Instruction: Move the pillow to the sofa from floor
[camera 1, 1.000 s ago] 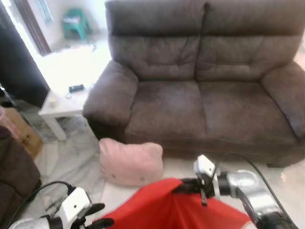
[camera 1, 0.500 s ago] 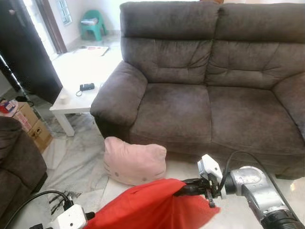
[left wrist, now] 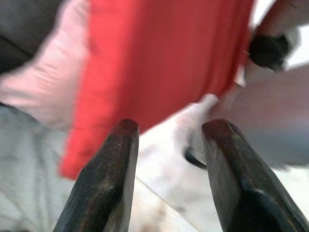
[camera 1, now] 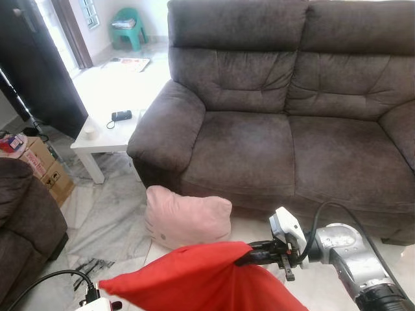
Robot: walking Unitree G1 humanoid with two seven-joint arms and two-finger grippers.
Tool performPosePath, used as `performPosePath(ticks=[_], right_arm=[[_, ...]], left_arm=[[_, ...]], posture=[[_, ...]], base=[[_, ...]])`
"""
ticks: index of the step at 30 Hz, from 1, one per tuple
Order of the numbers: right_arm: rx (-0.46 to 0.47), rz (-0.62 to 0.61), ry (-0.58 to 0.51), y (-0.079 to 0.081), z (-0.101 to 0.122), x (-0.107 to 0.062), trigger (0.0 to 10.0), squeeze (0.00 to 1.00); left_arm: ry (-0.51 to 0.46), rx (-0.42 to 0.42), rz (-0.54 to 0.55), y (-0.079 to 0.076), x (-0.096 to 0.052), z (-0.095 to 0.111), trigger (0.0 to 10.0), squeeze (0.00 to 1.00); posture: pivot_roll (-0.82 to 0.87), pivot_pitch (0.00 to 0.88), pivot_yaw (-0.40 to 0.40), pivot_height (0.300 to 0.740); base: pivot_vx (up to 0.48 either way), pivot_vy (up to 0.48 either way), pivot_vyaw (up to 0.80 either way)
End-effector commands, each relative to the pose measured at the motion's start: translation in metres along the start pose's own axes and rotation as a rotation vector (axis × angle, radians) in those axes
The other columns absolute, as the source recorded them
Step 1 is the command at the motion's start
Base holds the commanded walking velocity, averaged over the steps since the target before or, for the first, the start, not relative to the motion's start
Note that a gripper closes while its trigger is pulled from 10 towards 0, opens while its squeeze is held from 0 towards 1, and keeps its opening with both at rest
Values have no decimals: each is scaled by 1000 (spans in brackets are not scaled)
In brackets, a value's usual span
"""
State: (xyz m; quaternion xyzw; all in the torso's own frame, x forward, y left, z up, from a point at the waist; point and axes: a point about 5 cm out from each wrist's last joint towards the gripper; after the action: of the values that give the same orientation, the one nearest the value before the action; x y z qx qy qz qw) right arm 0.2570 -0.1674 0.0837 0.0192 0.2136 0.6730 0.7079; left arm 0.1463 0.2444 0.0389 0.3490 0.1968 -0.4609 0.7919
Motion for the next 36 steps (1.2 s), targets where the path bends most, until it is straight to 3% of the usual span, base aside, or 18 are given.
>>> performPosePath(ticks=[1, 2, 3, 4, 15, 26, 27, 28, 36], right_arm=[[-93, 38, -75, 2, 24, -1, 10000, 0], [-92, 38, -74, 2, 23, -1, 10000, 0], [-91, 39, -73, 2, 23, -1, 10000, 0], [-89, 41, -74, 2, 23, 0, 10000, 0], [-91, 53, -71, 2, 24, -2, 10000, 0], [-88, 77, -66, 4, 24, -3, 10000, 0], [-87, 81, -64, 4, 24, -2, 10000, 0], [-87, 86, -62, 5, 23, -2, 10000, 0], [-85, 101, -62, 7, 23, -1, 10000, 0]], left_arm=[[-6, 6, 50, 8, -3, 0, 10000, 0], [-13, 1, 50, 9, -4, 1, 10000, 0], [-18, -3, 48, 10, -4, 1, 10000, 937], [-19, 0, 37, 9, -5, 1, 10000, 1000], [-6, 0, -11, 5, -7, -6, 10000, 1000], [1, 28, 10, 9, -8, -8, 10000, 1000], [4, 35, 15, 10, -9, -8, 10000, 39], [11, 44, 24, 11, -9, -9, 10000, 0], [28, 28, 48, 12, -6, -16, 10000, 0]], posture=[[131, 6, 2, 740], [131, 7, 2, 740], [131, 7, 2, 740], [130, 7, 2, 740], [128, 11, -1, 740], [131, 12, -4, 740], [131, 12, -4, 740], [131, 12, -4, 740], [128, 16, -7, 740]], base=[[0, 0, 0], [0, 0, 0], [0, 0, 0], [0, 0, 0], [0, 0, 0], [0, 0, 0], [0, 0, 0], [0, 0, 0], [0, 0, 0]])
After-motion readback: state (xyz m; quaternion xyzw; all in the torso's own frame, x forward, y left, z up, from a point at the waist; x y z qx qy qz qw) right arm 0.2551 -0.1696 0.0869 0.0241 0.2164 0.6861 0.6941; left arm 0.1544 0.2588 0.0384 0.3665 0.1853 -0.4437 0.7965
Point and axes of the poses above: a point about 5 cm out from each wrist's last joint towards the gripper, its own x axis pointing out of the wrist towards the gripper, its own z axis along the axis of the wrist's last joint, y = z × x, and after that the axes turned 6 degrees about x, right-handed
